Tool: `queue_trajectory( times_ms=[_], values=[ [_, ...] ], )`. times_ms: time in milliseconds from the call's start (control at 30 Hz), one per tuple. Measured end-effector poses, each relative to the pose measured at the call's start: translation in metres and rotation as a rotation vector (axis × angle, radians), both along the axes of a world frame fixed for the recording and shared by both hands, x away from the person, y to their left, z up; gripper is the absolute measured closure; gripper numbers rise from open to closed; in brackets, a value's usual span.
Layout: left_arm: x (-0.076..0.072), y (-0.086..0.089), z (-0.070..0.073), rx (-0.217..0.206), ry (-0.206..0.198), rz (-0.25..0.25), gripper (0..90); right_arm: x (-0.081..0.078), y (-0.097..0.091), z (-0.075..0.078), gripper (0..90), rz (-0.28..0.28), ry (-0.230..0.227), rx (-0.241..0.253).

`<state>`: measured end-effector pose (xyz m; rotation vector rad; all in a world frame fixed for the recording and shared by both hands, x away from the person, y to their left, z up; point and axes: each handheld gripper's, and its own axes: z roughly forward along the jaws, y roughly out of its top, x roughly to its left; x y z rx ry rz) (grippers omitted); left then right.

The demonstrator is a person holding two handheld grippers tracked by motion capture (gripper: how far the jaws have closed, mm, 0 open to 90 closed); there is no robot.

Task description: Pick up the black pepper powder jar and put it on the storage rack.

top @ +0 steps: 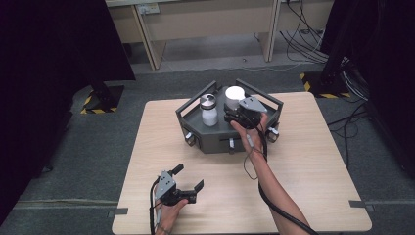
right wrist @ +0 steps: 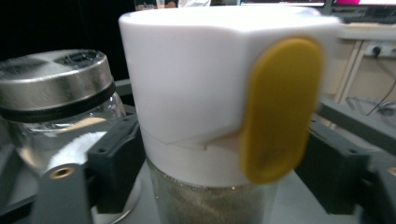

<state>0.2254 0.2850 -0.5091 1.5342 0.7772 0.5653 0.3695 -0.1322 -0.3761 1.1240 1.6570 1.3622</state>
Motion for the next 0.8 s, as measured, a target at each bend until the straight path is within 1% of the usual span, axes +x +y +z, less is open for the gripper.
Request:
queue_trajectory(
  times_ms=[33,133,233,333,533,800],
  values=[
    [0.000,0.000,0.000,0.000,0.000,0.001,0.3,-0.001,-0.002,-0.001,18.2,0.001,0.000,0.013],
    [0.000,0.000,0.000,0.002,0.002,0.001,0.3,-0.003,-0.006,-0.001,14.3,0.007,-0.001,0.026],
    [0.000,-0.001,0.000,0.006,0.003,-0.003,0.3,-0.005,-0.010,0.000,10.0,0.011,0.009,0.058],
    [0.000,-0.002,-0.001,0.005,0.003,-0.005,0.3,-0.009,-0.014,0.000,7.8,0.009,0.007,0.075],
    [0.000,-0.002,0.000,0.004,0.001,-0.003,0.3,-0.017,-0.020,0.002,4.6,0.027,-0.008,0.068],
    [0.000,-0.002,0.000,0.005,0.002,-0.004,0.3,-0.029,-0.028,0.000,2.2,0.059,-0.018,0.094]
  ],
)
